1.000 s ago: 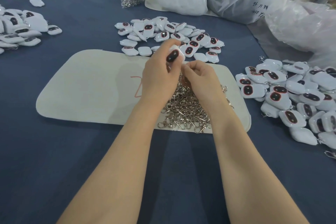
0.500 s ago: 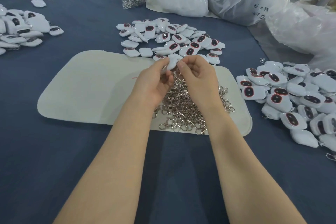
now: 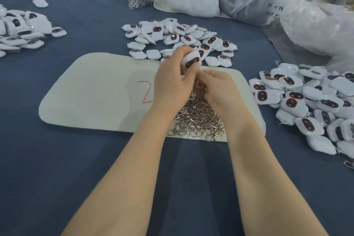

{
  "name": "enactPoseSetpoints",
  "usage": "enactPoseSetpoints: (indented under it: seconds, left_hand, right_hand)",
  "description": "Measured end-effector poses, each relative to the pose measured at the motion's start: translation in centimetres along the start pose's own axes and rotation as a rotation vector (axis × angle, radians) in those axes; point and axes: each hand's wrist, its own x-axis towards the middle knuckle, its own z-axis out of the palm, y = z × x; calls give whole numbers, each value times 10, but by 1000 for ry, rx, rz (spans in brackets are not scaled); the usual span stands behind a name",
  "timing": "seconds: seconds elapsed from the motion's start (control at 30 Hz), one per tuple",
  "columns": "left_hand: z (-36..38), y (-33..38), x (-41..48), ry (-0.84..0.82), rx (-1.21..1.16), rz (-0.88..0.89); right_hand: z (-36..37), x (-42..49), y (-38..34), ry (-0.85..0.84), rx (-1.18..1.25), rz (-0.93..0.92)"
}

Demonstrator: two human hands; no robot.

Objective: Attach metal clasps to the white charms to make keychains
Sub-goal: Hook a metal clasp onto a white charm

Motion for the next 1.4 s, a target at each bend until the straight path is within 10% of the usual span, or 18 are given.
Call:
enactPoseSetpoints:
  seconds: [0.13,0.3,0.5,0.77,0.97,1.13,1.27,1.4]
  left_hand:
    - [0,1,4,90,-254,-170]
    - [-6,-8,12,118,-864,-785]
    - [-6,-9,13,83,-1068,-962]
    - [-8,-9,11,72,-940,-870]
    - [-1,-7,6,22,-320,-274]
    - [2,-3,1,-5,-109,0]
    - [2,-1,3,34,-273,-129]
    - [-2,-7,9,122,-661,-621]
  right_hand:
    - [2,-2,-2,-53,255,-23]
    - [10,-7,-3,-2,1,-179]
    - [10,-7,-2,74,-138,-239]
    - [10,-6,0,93,-239,-232]
    - [7,-4,0,95,-333,-184]
    - [0,-1,-2,6,133,-7]
    - [2,-2,-5,-3,358,22]
    - [5,-3,-3,26,186,-79]
